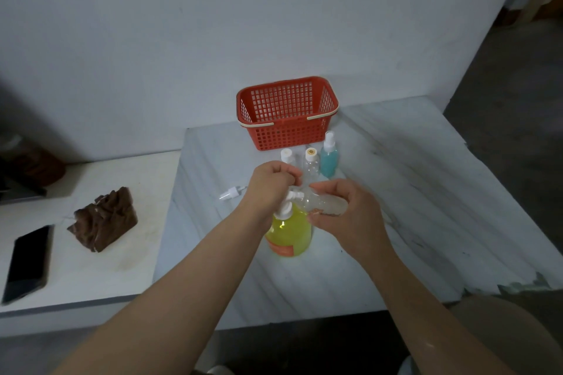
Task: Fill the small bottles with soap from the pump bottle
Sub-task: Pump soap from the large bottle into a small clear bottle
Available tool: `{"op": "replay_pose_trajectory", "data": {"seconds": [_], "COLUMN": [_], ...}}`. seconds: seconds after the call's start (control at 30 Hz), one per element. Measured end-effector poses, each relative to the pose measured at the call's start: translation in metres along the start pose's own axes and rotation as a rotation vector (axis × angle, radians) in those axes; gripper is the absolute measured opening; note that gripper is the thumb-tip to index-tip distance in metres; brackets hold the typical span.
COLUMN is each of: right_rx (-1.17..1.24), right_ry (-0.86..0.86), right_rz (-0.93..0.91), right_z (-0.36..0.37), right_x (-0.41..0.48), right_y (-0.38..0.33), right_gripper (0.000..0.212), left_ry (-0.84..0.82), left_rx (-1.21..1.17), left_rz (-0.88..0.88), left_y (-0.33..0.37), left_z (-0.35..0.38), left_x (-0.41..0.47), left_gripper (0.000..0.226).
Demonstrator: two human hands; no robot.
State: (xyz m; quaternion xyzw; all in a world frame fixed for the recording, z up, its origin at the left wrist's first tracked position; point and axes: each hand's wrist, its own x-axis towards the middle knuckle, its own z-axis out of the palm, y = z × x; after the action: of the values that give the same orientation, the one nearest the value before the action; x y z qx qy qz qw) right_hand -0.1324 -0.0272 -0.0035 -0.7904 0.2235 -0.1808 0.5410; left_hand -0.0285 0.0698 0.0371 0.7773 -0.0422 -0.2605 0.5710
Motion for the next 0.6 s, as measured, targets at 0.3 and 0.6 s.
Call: {"op": "replay_pose_trajectory", "data": {"seconds": [0.3, 0.6], "right_rx": [0.009, -0.006], "right_ry": [-0.002, -0.005], "right_rz": [-0.008, 0.002], "right_z": [0.000, 0.003], "right_x": [0.006, 0.009], "right_y": [0.005, 0.011], "right_gripper": [0.046, 0.046], "left_ry": [0.043, 0.046], "left_rx": [0.121, 0.143], "left_rz": [0.046, 0.065], "left_y": [-0.007, -0.009], "left_z": [0.010, 0.009], "left_x": [0.010, 0.010], "left_gripper": [0.038, 0.039]}}
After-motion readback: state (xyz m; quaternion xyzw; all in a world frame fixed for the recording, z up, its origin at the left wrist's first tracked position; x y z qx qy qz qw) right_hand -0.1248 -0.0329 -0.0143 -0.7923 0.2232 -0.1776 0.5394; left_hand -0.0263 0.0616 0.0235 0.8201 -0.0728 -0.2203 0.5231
